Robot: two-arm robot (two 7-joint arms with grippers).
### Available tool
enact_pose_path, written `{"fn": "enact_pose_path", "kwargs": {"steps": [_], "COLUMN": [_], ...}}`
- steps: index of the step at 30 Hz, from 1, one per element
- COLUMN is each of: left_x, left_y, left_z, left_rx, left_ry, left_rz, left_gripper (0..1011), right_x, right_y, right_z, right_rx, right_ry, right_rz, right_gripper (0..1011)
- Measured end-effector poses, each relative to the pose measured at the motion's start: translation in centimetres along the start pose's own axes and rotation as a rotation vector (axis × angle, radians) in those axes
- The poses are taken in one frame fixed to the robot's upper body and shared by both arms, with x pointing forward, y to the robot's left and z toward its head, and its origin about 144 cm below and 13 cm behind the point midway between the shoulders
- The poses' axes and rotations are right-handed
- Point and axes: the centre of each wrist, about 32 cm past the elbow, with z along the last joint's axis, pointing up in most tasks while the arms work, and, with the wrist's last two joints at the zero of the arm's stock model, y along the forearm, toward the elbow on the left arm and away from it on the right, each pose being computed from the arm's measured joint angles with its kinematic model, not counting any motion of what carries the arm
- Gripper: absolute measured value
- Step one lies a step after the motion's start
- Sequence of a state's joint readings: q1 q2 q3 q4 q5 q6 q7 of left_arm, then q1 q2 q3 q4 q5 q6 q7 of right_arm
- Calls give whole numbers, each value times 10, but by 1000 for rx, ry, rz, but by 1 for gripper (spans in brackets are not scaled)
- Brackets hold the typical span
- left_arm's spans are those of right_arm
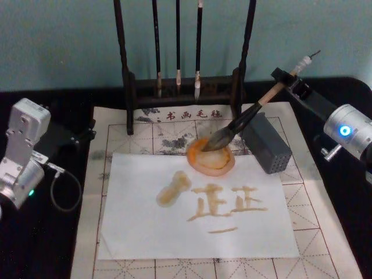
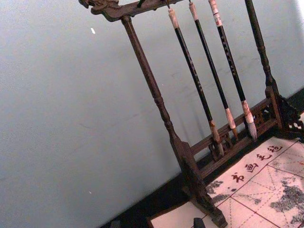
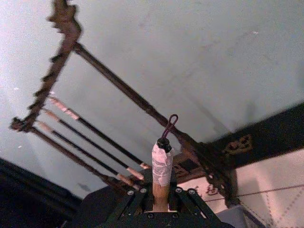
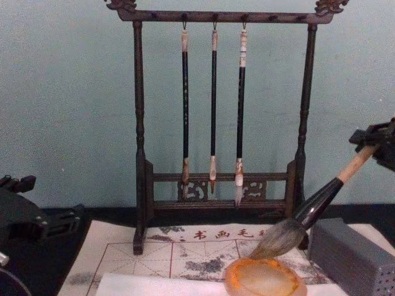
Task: Pick up the brush from the inkstone, write on the paper, then place the brush back to its original position.
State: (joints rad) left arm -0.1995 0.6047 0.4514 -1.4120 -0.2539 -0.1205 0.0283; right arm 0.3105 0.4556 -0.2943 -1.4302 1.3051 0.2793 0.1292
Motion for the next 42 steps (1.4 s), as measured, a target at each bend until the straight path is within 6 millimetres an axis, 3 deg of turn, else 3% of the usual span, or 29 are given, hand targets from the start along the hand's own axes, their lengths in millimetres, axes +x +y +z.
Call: {"fn": "enact_pose_path", "kwargs": {"steps": [18, 42], "left_x": [0, 0], "left_y": [0, 0], "left_z": [0, 0], "left_rx": [0, 0], "left_ry": [0, 0], "left_rz": [0, 0], "left_gripper": [1001, 1001], "right_x": [-3, -6], "right_y": [13, 17], "right_z": [-12, -25], "right_rx": [47, 40], "right_ry": [98, 128], "right_rz": [-160, -195], "right_gripper": [185, 185]}}
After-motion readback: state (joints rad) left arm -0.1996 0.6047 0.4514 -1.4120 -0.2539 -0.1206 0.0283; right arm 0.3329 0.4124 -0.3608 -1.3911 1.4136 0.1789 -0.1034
